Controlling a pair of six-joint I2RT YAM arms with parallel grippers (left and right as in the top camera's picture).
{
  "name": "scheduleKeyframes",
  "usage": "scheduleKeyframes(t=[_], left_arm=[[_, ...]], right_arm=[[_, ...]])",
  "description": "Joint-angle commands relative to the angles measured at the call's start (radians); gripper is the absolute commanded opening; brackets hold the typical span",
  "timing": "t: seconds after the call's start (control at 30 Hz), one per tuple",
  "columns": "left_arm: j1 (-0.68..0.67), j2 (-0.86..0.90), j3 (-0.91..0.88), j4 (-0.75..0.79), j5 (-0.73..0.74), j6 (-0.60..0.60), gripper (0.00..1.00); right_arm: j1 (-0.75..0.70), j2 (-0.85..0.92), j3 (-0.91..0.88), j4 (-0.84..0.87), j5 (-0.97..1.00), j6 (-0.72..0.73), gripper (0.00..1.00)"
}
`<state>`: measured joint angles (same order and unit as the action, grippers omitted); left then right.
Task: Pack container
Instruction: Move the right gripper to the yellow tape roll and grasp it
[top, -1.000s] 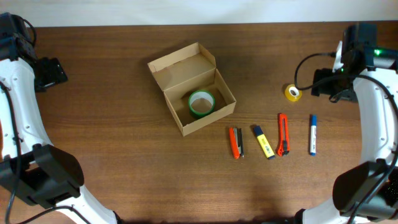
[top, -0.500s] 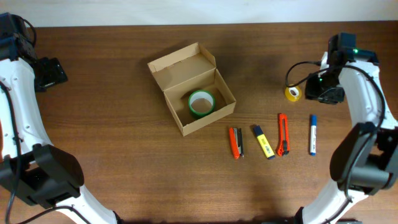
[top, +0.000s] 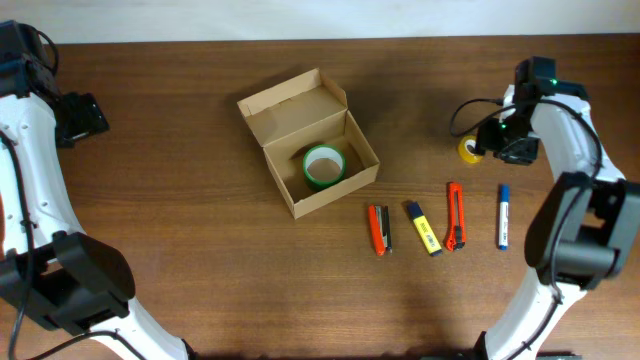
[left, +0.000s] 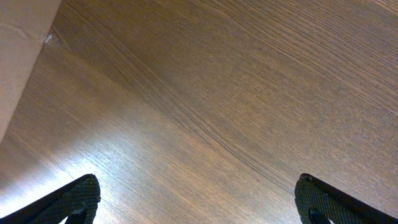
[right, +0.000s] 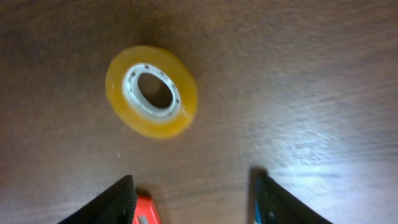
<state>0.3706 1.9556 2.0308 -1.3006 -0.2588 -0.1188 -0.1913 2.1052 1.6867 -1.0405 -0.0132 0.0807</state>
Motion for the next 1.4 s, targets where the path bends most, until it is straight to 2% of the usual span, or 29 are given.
scheduleKeyframes(t=[0.0,0.13,0.4,1.37], left_arm=[[-0.001,-0.024,-0.003,-0.001,-0.008,0.016,1.00],[-0.001,-0.024,-0.003,-0.001,-0.008,0.016,1.00],[-0.001,-0.024,-0.003,-0.001,-0.008,0.016,1.00],[-0.001,-0.024,-0.003,-0.001,-0.008,0.016,1.00]], right_arm=[[0.026,0.049,0.077,-0.006,0.002,0.006,0.72],[0.029,0.076,0.128,-0.013,0.008,0.006,0.79],[0.025,0.080,0.157,-0.001,0.085,0.006,0.82],[-0.019,0.126,0.156,-0.003,0.119,0.006,0.81]])
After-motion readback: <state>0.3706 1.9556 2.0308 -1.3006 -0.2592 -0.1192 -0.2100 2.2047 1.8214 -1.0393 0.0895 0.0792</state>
